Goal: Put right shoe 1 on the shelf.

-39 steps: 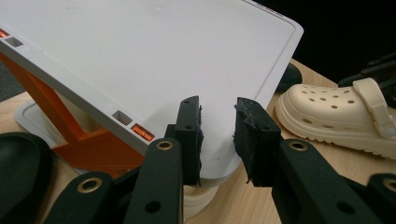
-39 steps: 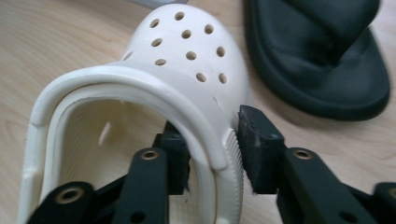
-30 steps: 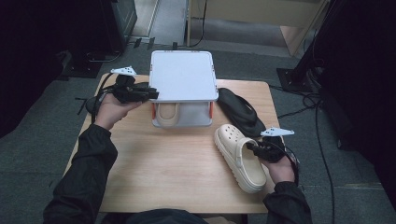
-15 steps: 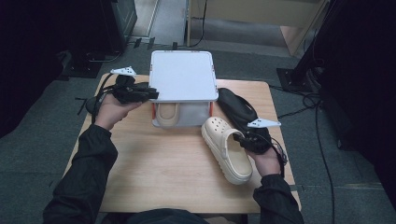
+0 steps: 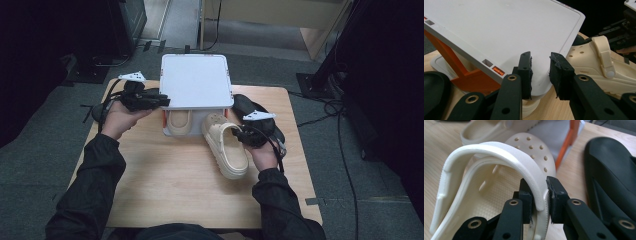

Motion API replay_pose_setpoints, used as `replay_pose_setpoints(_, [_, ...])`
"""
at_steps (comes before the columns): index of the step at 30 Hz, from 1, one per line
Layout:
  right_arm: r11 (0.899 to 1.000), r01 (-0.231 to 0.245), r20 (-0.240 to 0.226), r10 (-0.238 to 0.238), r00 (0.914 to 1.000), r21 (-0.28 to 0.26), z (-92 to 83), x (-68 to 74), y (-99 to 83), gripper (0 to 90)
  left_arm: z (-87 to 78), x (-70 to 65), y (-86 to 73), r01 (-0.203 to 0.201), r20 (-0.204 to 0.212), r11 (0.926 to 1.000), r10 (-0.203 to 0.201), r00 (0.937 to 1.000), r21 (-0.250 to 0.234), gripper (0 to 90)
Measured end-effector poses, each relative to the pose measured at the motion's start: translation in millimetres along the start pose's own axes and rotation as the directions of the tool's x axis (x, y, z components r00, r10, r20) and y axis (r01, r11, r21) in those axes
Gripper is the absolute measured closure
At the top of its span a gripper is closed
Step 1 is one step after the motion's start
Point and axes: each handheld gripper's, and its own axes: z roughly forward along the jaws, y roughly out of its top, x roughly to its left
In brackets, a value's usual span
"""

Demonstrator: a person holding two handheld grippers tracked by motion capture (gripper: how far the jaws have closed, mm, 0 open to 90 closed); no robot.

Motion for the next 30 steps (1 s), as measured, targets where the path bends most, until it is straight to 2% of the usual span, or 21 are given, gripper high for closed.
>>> replay_pose_setpoints(6, [1.0, -0.006, 0.009, 0.006, 0.9999, -0.004, 15.0, 7.2, 6.3, 76.4, -0.2, 0.1, -0.1, 0.0, 0.0, 1.0, 0.0, 1.0, 0.0, 71.7])
replay_pose_setpoints(13, [1.0, -0.003, 0.02, 0.004, 0.9998, -0.024, 19.9, 12.7, 8.4, 76.2, -0.2, -0.1, -0.1, -0.002, -0.001, 1.0, 0.002, 1.0, 0.0, 71.8])
replay_pose_setpoints(14, [1.0, 0.016, 0.022, -0.016, 0.9996, -0.016, 21.9, 16.0, 7.9, 76.0, -0.4, 0.1, -0.1, -0.003, -0.001, 1.0, 0.003, 1.0, 0.002, 71.9])
replay_pose_setpoints(19, [0.999, 0.031, 0.043, -0.031, 0.9986, -0.015, 25.5, 23.4, 8.1, 74.4, -0.6, 0.3, -0.2, -0.005, 0.0, 1.0, 0.005, 1.0, 0.002, 71.9])
replay_pose_setpoints(22, [1.0, 0.015, 0.043, -0.014, 0.999, -0.023, 27.9, 27.7, 6.8, 72.0, -0.6, 0.3, -0.4, -0.009, 0.0, 1.0, 0.009, 1.0, 0.0, 71.9])
replay_pose_setpoints(26, [0.999, 0.027, 0.038, -0.026, 0.9989, -0.018, 33.6, 31.5, 2.5, 69.3, -0.8, 0.1, -0.4, -0.011, -0.002, 0.9999, 0.011, 0.9999, 0.003, 71.8])
replay_pose_setpoints(30, [0.999, 0.023, 0.033, -0.021, 0.9992, -0.045, 36.2, 30.8, -3.0, 67.4, -0.9, 0.2, -0.4, -0.011, -0.001, 0.9999, 0.011, 0.9999, 0.003, 71.8])
